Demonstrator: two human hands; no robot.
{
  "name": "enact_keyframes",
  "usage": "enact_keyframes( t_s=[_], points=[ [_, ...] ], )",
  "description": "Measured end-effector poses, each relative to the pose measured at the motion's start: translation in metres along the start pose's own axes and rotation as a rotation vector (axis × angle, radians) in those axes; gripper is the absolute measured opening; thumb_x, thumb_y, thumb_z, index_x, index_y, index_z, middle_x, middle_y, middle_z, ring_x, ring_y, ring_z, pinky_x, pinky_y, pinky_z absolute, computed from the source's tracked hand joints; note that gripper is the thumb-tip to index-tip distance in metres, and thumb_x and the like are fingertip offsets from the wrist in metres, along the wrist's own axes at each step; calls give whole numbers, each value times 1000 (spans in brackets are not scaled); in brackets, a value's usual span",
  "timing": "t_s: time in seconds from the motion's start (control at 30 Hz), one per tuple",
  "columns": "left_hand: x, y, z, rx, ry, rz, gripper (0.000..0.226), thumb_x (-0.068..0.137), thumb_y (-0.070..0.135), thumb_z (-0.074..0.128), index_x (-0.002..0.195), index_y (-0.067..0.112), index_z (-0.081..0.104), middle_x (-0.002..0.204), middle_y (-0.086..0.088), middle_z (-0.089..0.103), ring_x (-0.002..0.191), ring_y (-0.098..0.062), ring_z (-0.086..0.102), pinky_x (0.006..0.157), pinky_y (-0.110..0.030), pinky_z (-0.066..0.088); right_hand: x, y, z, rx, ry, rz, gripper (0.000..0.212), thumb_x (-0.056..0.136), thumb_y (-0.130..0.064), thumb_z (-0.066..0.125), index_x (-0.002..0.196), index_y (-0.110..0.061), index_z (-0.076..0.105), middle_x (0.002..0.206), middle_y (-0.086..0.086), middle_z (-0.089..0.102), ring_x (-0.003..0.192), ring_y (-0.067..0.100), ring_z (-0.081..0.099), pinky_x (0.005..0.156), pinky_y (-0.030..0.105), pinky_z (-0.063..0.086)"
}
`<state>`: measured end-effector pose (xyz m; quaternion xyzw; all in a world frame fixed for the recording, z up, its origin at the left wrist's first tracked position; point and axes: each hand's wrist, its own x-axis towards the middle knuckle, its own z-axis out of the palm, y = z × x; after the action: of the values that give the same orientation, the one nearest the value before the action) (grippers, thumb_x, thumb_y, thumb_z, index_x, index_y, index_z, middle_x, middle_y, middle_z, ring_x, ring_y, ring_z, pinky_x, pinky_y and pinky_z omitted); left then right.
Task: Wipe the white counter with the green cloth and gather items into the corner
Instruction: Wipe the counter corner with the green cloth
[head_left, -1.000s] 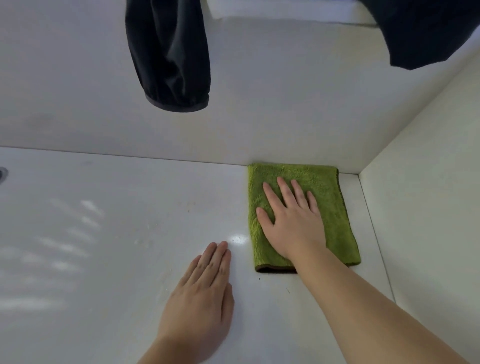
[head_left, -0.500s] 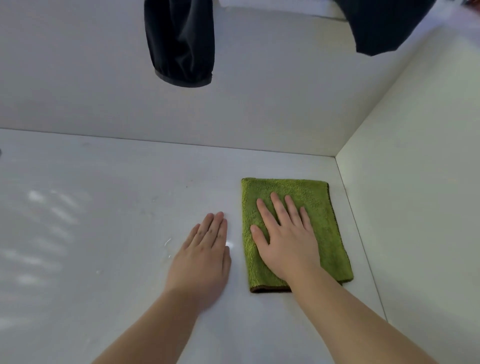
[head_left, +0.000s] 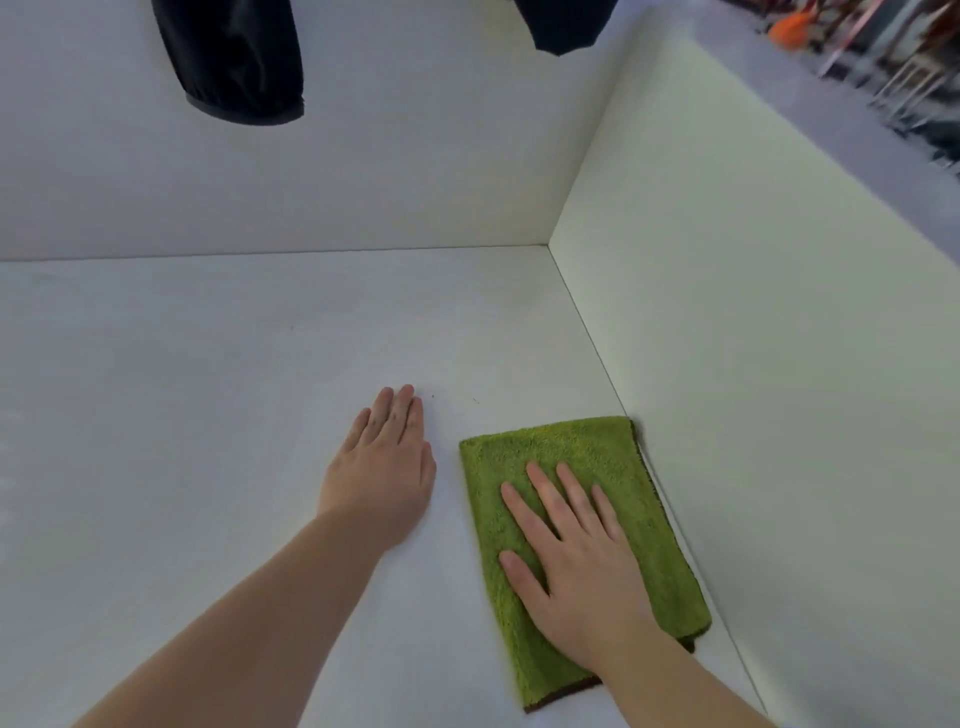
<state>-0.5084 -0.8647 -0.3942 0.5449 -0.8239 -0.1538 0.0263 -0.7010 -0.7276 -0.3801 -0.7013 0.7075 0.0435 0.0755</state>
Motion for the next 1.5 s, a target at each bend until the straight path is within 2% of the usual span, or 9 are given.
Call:
enact_keyframes(
  t_s=[0.17,0.33,0.4,0.47,0.57,0.63,0.77,1.0,1.5],
  points=[
    [11,6,0,-21,11,-7,62,104,35,12,160,10,1,168,0,-9,153,-16,-13,121,-30,-10,-41,13,1,1,-61,3,60,98,-63,24,153,-42,13,164,-8,8,150,20,5,114,48,12],
    [30,-8,-3,-31,46,-19,63,102,36,10,160,11,2,168,2,-8,153,-15,-13,120,-29,-11,-32,16,-1,138,2,99,53,98,-64,16,149,-54,6,163,-12,-6,149,8,-6,117,36,0],
    [43,-16,-5,-30,70,-29,63,103,36,11,160,11,6,169,1,-4,154,-15,-10,121,-29,-8,-17,12,1,111,35,170,51,100,-59,13,150,-51,12,164,-6,4,150,12,4,116,38,8],
    [59,-23,-8,-24,95,-41,62,103,35,14,160,11,9,169,1,-1,154,-16,-7,122,-29,-7,2,12,-1,119,35,195,53,99,-55,23,150,-43,27,161,0,21,147,19,22,112,41,21],
    [87,-33,-15,-3,107,-58,61,103,34,15,160,11,9,169,1,-1,154,-16,-8,121,-28,-7,31,21,-1,120,87,150,56,94,-54,35,148,-41,34,159,-1,27,145,18,28,112,42,25],
    [107,-36,-19,15,126,-78,62,103,35,13,160,11,7,169,2,-4,154,-15,-10,120,-28,-9,56,28,-4,101,98,127,56,95,-55,34,149,-42,31,160,-2,25,146,17,25,114,42,24],
    [144,-38,-27,9,150,-121,61,104,35,13,160,11,5,169,2,-6,154,-15,-11,122,-29,-8,118,38,-9,53,105,110,55,97,-61,16,151,-49,11,163,-8,8,149,12,7,118,39,11],
    [183,-49,-28,7,144,-190,61,104,33,14,160,10,5,169,0,-5,154,-16,-8,123,-30,-5,219,48,-17,38,124,82,57,91,-65,-5,147,-53,-12,162,-10,-11,149,11,-9,120,37,-5],
    [189,-57,-17,-5,196,-215,65,99,34,8,160,14,6,168,5,1,153,-10,-6,116,-22,-13,344,50,-32,42,167,96,61,91,-62,2,150,-48,-2,164,-7,1,149,15,-1,121,39,2]
  ],
)
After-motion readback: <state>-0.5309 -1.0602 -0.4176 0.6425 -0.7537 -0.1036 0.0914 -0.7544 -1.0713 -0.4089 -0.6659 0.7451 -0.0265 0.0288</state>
